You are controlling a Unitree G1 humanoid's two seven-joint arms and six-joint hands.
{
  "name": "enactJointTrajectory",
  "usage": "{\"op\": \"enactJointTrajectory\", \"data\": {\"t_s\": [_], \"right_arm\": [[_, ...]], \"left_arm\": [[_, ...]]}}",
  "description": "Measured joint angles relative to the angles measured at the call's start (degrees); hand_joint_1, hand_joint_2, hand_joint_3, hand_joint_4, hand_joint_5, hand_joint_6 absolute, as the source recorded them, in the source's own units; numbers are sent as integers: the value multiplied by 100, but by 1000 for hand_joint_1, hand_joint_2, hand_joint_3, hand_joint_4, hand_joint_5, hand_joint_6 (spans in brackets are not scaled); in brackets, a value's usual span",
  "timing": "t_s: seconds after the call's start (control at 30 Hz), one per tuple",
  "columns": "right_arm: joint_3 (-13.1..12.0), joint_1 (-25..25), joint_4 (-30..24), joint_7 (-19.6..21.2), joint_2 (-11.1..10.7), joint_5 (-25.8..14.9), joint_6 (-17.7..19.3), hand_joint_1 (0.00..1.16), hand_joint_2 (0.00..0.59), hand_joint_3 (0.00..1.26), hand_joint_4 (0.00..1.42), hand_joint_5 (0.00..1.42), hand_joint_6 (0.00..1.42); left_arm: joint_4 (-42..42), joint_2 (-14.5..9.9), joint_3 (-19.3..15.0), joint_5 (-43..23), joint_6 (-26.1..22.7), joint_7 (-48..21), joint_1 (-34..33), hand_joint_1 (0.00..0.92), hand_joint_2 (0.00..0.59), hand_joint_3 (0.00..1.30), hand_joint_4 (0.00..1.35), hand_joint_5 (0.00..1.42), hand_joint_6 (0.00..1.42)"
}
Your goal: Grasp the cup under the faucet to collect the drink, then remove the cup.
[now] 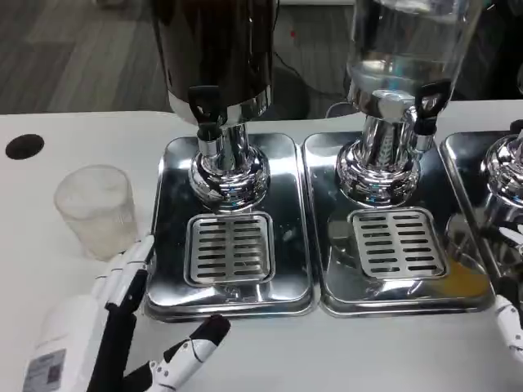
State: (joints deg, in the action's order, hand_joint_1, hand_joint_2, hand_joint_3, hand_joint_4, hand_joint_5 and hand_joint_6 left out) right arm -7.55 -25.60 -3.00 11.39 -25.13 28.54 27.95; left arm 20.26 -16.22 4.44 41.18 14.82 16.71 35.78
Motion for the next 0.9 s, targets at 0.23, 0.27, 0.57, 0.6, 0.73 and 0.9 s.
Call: {"op": "enactJointTrajectory", "data": {"t_s": [0.23,0.27,0.57,0.6,0.73,0.9], "right_arm": [[3,-63,-93,-3,34,1,0,473,586,231,131,107,0],[2,-64,-99,-3,34,0,0,473,586,231,131,107,0],[0,-105,-100,-6,34,-12,29,473,586,231,131,107,0],[-1,-120,-96,-6,33,-22,46,473,586,231,131,107,0],[-18,-171,-79,-6,33,-73,98,473,586,231,131,107,0],[-28,-207,-45,-7,28,-92,213,473,586,231,131,107,0]], "left_arm": [[-9,43,-290,-459,263,43,176,0,92,131,72,192,422],[-13,53,-352,-486,265,46,184,0,92,133,74,193,423],[-344,189,-971,-1206,246,39,74,29,88,137,86,210,428],[-435,196,-1070,-1346,225,20,4,32,87,137,86,211,428],[-617,219,-1299,-1592,140,-1,-158,37,87,142,86,213,429],[-791,233,-1490,-1614,-120,-50,-491,69,73,137,86,215,432]]}}
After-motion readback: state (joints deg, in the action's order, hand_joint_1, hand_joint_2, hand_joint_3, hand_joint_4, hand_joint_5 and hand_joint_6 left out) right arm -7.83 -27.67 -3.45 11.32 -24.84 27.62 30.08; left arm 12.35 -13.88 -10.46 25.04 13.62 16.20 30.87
